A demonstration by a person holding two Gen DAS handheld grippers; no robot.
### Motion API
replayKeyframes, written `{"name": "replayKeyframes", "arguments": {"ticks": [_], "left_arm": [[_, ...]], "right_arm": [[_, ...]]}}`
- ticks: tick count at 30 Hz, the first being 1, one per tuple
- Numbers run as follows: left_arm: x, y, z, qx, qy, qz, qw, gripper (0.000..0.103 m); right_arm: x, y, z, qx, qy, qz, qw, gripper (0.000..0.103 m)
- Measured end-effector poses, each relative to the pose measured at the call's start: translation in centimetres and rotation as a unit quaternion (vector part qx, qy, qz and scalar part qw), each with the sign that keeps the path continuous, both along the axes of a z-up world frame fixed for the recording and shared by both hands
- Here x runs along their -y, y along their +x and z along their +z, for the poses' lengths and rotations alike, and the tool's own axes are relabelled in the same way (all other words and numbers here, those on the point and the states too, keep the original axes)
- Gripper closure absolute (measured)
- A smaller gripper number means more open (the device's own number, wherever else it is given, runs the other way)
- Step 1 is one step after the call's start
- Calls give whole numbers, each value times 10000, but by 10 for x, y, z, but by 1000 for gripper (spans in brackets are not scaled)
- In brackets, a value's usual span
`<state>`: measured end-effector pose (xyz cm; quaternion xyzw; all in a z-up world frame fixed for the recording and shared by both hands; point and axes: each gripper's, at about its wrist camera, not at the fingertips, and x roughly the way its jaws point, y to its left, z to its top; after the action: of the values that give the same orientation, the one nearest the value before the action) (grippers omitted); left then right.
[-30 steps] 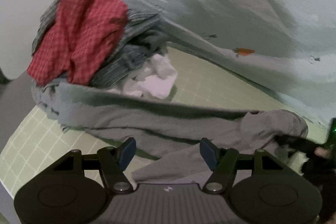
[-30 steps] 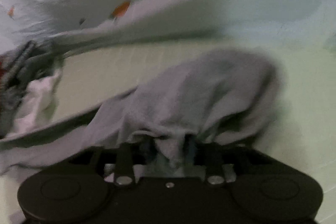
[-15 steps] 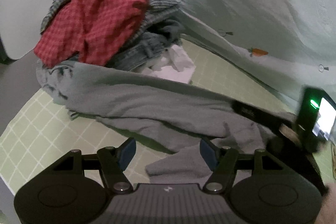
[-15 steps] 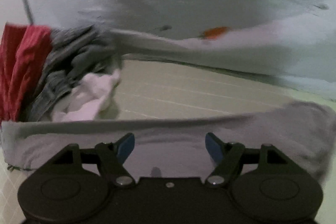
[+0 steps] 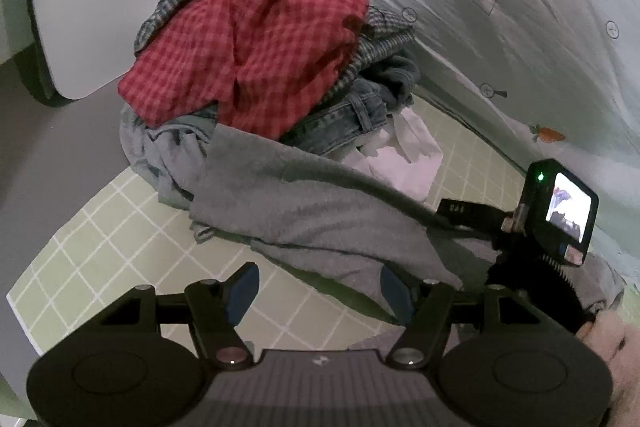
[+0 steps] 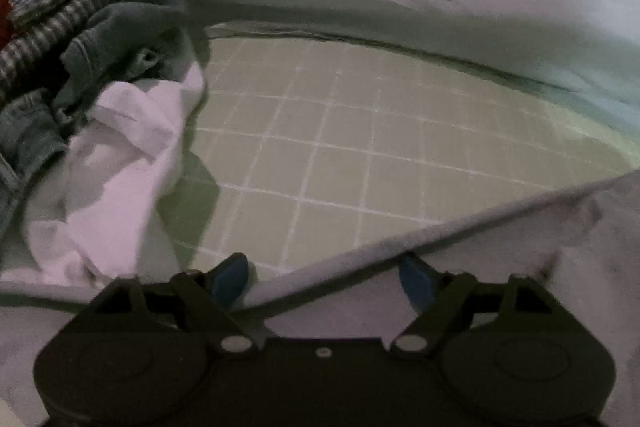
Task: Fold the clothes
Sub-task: 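Lower the grey hoodie onto the mat and open both grippers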
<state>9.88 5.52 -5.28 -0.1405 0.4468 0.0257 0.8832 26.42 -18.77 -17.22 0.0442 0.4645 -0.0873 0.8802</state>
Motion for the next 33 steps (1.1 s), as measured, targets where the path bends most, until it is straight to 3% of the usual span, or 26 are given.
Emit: {"name": "replayKeyframes", "arguments": {"ticks": [2, 4, 5, 6, 8, 9, 14, 22, 28, 33], "left_arm": [[3, 0, 0, -8, -3, -67, 10000, 35], [6, -1, -1, -8, -4, -147, 9999, 35], [9, -2, 0, 6, -3, -170, 9999, 35], [11, -3, 2, 21, -2, -194, 9998, 35], [14, -6, 4, 66, 6, -213, 9998, 35], [15, -8, 6, 94, 12, -213, 9997, 35], [20, -16, 16, 227, 60, -190, 9995, 35], [49, -35, 31, 412, 72, -352, 9985, 35], [85, -53, 35, 431, 32, -541, 9976, 35], [119, -68, 37, 390, 9, -704, 9968, 35]], "right_arm": [[-1, -5, 1, -7, -4, -14, 10000, 15], [-1, -9, 2, 22, 15, 25, 10000, 23], [0, -12, 3, 103, 11, 70, 9999, 42], [0, -14, 5, 193, 3, 121, 9997, 73], [6, -20, 10, 223, 198, 161, 9994, 94], [10, -22, 11, 229, 386, 146, 9989, 99], [37, -66, 42, 784, 756, 213, 9938, 101], [112, -183, 113, 1827, 421, 109, 9822, 101], [212, -282, 133, 1939, -392, -914, 9760, 101], [293, -344, 129, 1708, -1208, -1935, 9585, 101]]}}
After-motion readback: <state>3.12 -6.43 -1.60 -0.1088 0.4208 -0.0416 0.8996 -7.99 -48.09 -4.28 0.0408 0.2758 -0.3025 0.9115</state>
